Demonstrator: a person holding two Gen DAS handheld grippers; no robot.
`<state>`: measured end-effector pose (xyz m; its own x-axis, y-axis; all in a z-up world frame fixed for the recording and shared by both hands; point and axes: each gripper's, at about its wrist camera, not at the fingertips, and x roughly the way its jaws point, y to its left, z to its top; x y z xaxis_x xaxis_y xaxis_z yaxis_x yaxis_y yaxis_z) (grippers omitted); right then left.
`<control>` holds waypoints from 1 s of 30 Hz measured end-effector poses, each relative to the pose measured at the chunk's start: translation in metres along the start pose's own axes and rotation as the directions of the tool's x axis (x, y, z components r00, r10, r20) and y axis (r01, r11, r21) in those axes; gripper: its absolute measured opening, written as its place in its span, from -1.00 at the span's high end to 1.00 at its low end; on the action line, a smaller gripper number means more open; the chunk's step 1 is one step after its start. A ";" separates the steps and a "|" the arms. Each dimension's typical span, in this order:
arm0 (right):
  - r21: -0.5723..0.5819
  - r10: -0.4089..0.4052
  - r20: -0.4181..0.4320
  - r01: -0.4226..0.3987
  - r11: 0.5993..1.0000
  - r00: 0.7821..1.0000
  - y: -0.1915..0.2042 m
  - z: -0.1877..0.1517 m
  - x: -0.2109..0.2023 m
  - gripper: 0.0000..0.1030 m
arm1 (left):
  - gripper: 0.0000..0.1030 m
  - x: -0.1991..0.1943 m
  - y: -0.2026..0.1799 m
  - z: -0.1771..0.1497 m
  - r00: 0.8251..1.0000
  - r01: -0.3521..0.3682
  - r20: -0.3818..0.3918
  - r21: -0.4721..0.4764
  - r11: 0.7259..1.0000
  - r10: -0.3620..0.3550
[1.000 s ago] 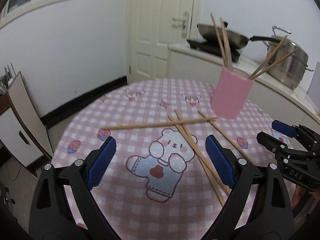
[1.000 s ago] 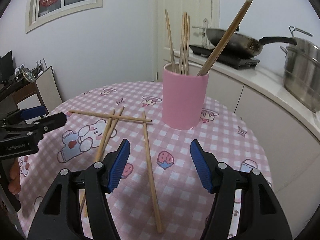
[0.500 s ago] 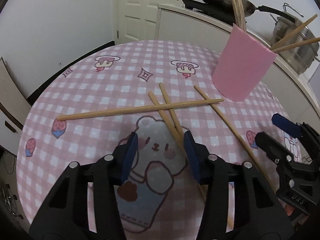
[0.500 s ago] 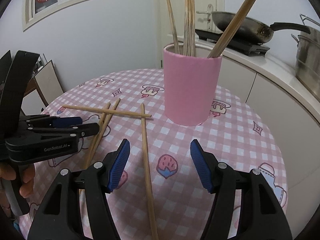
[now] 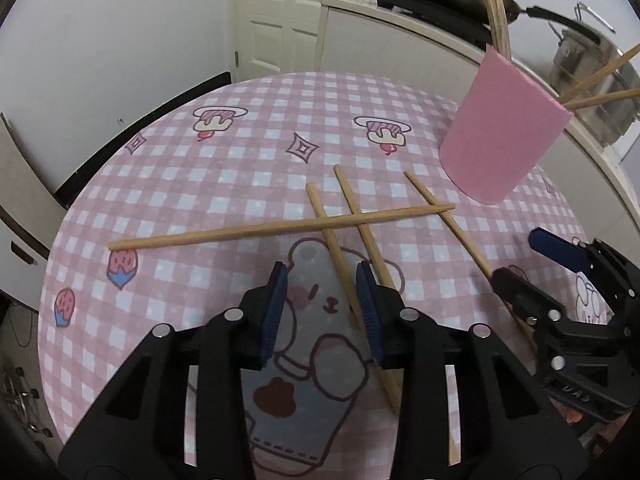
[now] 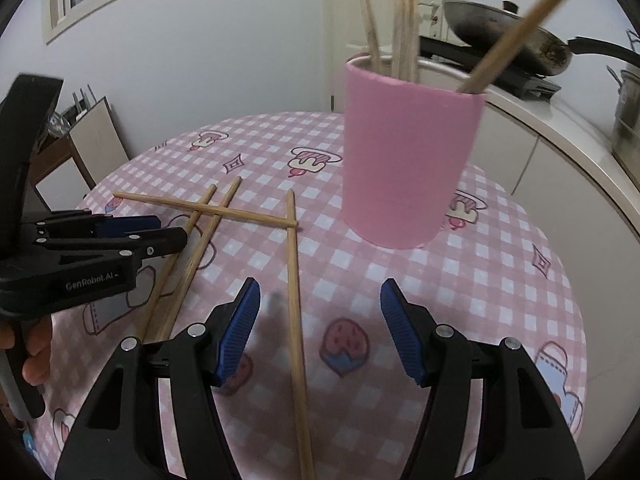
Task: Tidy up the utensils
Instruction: 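Grasp a chopstick with the left tool while the right tool grasps another, then lift both held chopsticks upright and carry them above the pink cup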
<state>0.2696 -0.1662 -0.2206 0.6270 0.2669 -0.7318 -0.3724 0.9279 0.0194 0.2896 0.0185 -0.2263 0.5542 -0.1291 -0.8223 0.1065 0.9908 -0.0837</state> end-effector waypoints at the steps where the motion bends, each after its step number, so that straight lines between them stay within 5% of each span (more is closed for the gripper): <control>1: -0.003 0.003 -0.012 -0.003 1.000 1.000 0.002 0.002 0.004 -0.01 | 0.31 0.002 -0.002 0.001 1.000 -0.013 -0.004 0.009 1.000 0.013; 6: -0.022 -0.002 -0.065 0.001 1.000 0.998 0.006 0.009 0.020 0.57 | 0.78 0.005 -0.013 0.003 1.000 -0.018 0.002 0.074 0.997 0.018; 9: -0.026 0.007 -0.077 -0.009 1.000 0.997 0.006 0.008 0.019 0.92 | 0.80 0.002 -0.013 -0.001 1.000 -0.012 0.001 0.089 0.996 0.012; 30: -0.035 0.083 -0.196 -0.092 0.995 0.977 0.016 -0.051 -0.045 0.91 | 0.85 -0.057 -0.004 -0.082 0.996 0.054 -0.075 0.155 0.986 -0.042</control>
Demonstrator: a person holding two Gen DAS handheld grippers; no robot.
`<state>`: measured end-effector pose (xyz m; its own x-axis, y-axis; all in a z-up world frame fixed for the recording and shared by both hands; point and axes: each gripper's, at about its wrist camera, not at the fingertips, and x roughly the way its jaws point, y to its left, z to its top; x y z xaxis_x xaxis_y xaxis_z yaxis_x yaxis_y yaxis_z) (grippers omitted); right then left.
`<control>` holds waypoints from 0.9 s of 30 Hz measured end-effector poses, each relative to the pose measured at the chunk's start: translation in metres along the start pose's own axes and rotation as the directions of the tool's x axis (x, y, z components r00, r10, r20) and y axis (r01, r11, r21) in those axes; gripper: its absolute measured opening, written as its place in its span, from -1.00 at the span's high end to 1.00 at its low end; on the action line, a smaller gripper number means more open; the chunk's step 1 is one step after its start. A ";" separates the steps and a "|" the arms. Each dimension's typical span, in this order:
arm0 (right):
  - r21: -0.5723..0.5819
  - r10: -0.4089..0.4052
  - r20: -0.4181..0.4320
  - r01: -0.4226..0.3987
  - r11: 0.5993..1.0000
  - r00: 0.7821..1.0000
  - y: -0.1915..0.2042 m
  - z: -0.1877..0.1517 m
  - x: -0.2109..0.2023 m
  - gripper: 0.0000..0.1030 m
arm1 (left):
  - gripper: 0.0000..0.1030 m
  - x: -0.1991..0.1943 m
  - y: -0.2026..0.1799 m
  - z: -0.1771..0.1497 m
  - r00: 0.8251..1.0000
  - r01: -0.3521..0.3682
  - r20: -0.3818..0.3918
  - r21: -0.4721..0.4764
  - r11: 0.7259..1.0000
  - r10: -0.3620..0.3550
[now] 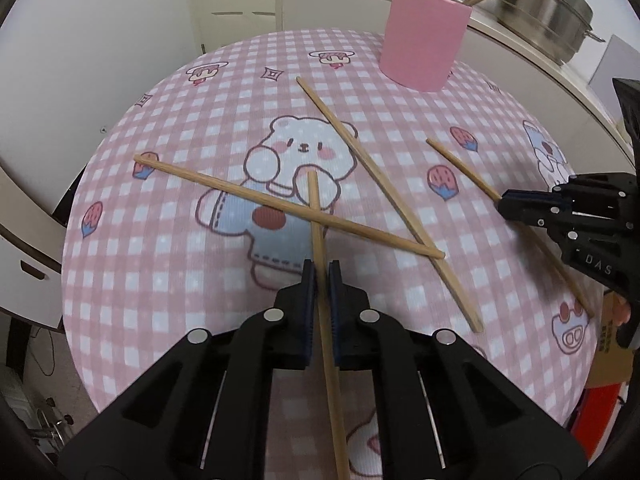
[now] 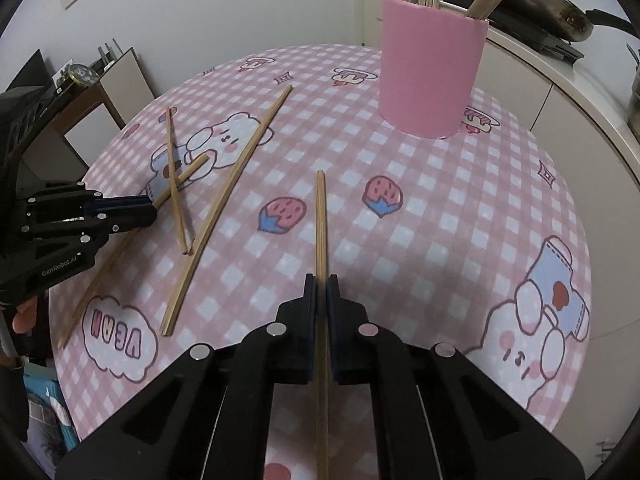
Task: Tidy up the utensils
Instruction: 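Lift both held chopsticks upright and carry them above the pink cup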
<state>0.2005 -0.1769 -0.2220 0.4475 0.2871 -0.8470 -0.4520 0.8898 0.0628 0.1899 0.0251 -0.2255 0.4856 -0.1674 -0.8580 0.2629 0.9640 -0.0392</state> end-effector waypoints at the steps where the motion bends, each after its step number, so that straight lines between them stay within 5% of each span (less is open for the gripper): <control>1: 0.003 -0.006 0.002 0.006 1.000 1.000 0.000 0.001 0.001 0.91 | 0.84 0.001 0.001 0.001 1.000 0.004 -0.002 -0.008 1.000 -0.004; 20: -0.038 -0.054 -0.011 0.054 0.998 0.998 0.001 0.053 0.034 0.84 | 0.69 0.026 0.002 0.042 0.999 -0.042 -0.021 0.034 0.999 0.042; 27: -0.027 -0.031 0.000 0.031 0.999 1.000 -0.001 0.055 0.030 0.92 | 0.89 0.025 0.003 0.046 0.999 -0.035 -0.003 0.001 0.999 0.035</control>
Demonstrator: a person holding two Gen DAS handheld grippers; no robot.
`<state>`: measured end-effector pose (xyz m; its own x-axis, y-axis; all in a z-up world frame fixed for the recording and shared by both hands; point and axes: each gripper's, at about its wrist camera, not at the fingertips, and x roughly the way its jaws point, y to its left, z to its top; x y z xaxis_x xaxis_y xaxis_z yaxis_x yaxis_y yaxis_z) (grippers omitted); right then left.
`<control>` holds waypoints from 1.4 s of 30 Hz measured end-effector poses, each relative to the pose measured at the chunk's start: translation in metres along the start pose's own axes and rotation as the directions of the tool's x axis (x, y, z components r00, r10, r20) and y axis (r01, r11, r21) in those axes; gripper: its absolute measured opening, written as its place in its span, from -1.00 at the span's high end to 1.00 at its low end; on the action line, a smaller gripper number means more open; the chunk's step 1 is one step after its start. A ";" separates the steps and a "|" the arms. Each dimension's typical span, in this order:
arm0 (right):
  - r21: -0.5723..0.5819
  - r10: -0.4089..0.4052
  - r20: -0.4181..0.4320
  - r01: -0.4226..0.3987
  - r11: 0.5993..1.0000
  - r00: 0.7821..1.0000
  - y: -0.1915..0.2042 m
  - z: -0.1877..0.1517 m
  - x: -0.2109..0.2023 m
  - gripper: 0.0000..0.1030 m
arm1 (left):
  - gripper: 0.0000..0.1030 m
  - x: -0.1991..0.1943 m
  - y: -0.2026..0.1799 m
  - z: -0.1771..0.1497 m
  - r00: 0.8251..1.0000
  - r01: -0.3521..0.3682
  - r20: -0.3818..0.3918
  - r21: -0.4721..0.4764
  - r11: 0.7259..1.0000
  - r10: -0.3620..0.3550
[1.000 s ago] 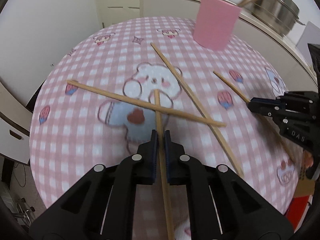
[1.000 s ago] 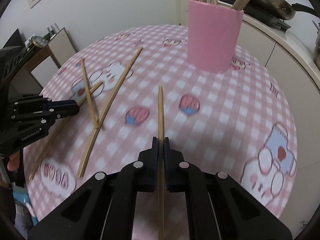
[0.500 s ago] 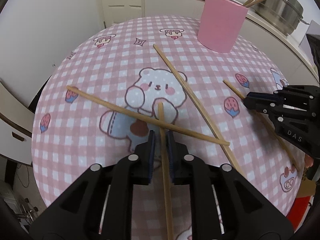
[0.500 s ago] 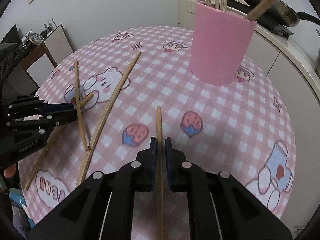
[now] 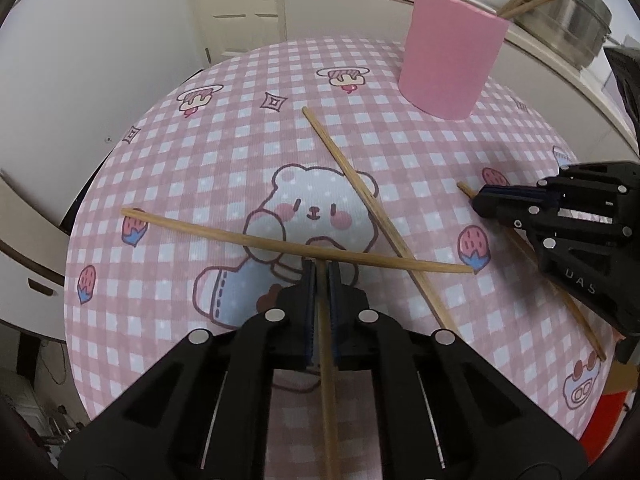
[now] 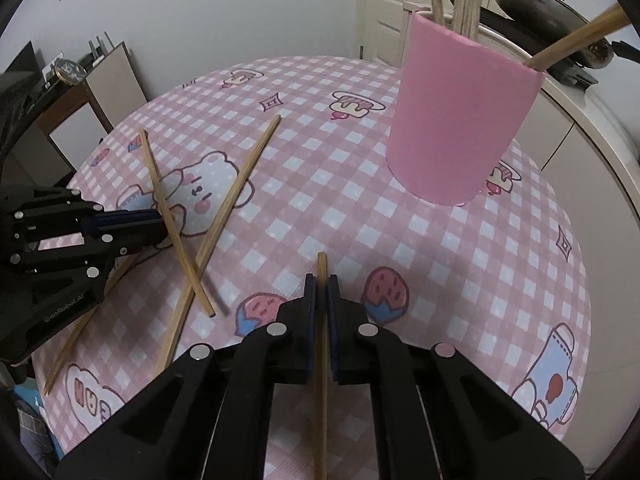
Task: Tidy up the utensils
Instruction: 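Lift both held chopsticks upright and carry them above the pink cup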
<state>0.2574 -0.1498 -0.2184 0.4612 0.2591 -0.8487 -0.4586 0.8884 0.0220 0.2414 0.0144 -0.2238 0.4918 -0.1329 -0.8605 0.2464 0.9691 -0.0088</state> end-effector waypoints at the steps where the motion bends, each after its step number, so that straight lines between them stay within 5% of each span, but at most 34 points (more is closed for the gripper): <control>1: 0.008 0.010 0.013 -0.010 1.000 1.000 -0.001 0.000 -0.004 0.92 | 0.89 -0.002 0.001 0.000 1.000 0.010 0.003 -0.013 1.000 -0.009; 22: 0.026 0.045 0.311 -0.056 0.998 0.949 0.009 0.004 -0.130 0.92 | 0.89 -0.111 -0.020 0.008 0.971 0.145 0.196 -0.019 0.989 -0.138; 37: 0.019 0.028 0.436 -0.041 0.999 0.900 0.013 0.003 -0.182 0.92 | 0.89 -0.176 -0.049 0.027 0.911 0.182 0.377 -0.004 0.983 -0.167; 42: 0.023 0.022 0.465 -0.038 0.999 0.885 0.011 0.005 -0.196 0.92 | 0.89 -0.202 -0.048 0.036 0.870 0.194 0.468 -0.031 0.981 -0.157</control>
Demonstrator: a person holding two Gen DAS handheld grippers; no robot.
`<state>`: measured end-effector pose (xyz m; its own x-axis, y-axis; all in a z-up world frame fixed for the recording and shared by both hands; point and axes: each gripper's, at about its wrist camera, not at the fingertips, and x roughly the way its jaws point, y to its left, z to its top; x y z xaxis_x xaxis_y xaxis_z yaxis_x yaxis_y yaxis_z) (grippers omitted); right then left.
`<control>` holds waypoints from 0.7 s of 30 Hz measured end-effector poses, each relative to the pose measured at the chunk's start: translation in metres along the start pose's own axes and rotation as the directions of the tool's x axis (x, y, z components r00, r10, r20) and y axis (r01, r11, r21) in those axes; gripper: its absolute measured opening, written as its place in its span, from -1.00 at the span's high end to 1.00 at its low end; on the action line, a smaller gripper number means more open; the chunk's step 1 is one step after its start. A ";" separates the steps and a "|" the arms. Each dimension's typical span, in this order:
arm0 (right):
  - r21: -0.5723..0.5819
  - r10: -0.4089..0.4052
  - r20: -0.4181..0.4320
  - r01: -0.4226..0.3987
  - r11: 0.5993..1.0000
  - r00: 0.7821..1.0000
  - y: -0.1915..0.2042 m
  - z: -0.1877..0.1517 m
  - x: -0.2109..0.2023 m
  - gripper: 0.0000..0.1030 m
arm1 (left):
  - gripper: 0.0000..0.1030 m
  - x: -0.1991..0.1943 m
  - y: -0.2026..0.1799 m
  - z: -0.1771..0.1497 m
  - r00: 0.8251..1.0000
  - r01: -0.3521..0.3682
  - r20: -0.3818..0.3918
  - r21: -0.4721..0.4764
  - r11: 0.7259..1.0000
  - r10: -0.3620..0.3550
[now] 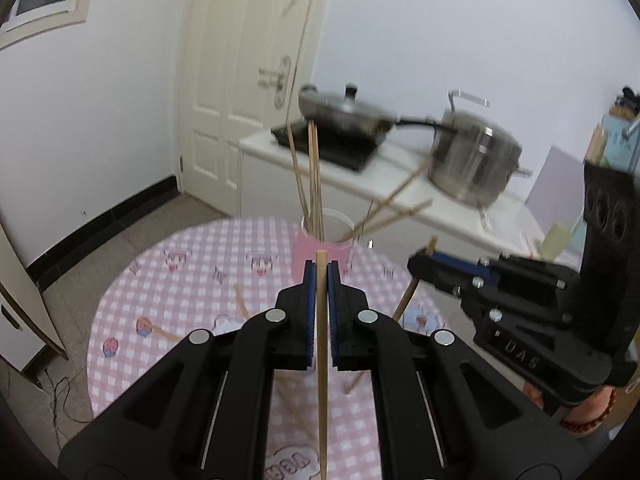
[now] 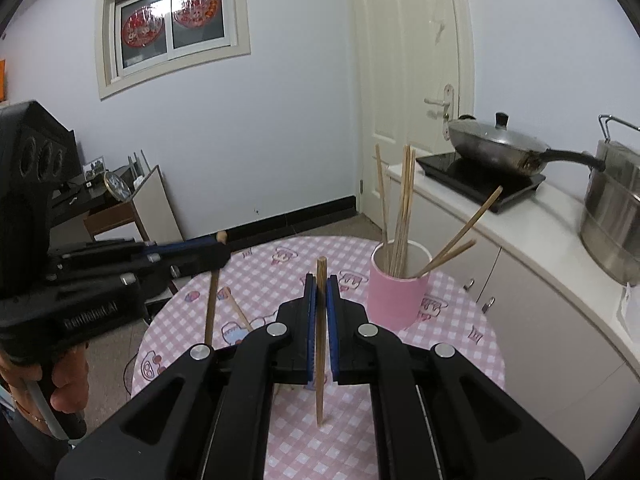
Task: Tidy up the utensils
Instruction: 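Lift both held chopsticks upright and carry them above the pink cup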
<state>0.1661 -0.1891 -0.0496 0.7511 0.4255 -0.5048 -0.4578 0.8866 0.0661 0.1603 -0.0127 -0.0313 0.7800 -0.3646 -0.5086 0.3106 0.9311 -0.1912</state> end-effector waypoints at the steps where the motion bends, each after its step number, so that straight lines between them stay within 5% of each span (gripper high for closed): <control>1: 0.000 -0.001 0.008 0.001 1.000 1.000 -0.001 0.003 -0.002 0.92 | 0.89 -0.003 -0.001 0.004 1.000 0.001 0.019 -0.005 1.000 -0.001; 10: -0.015 -0.028 0.076 0.030 0.999 0.997 -0.012 0.036 -0.018 0.92 | 0.89 -0.006 -0.011 0.046 0.981 0.023 0.194 -0.016 1.000 -0.020; 21: -0.044 -0.053 0.150 0.060 0.997 0.987 -0.034 0.083 -0.010 0.92 | 0.89 0.033 -0.014 0.098 0.931 -0.022 0.362 -0.059 0.998 0.042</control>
<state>0.2131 -0.2085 0.0246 0.8372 0.4004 -0.3726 -0.4322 0.9018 -0.0020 0.2345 -0.0390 0.0370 0.9359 -0.3040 -0.1780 0.2611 0.9378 -0.2288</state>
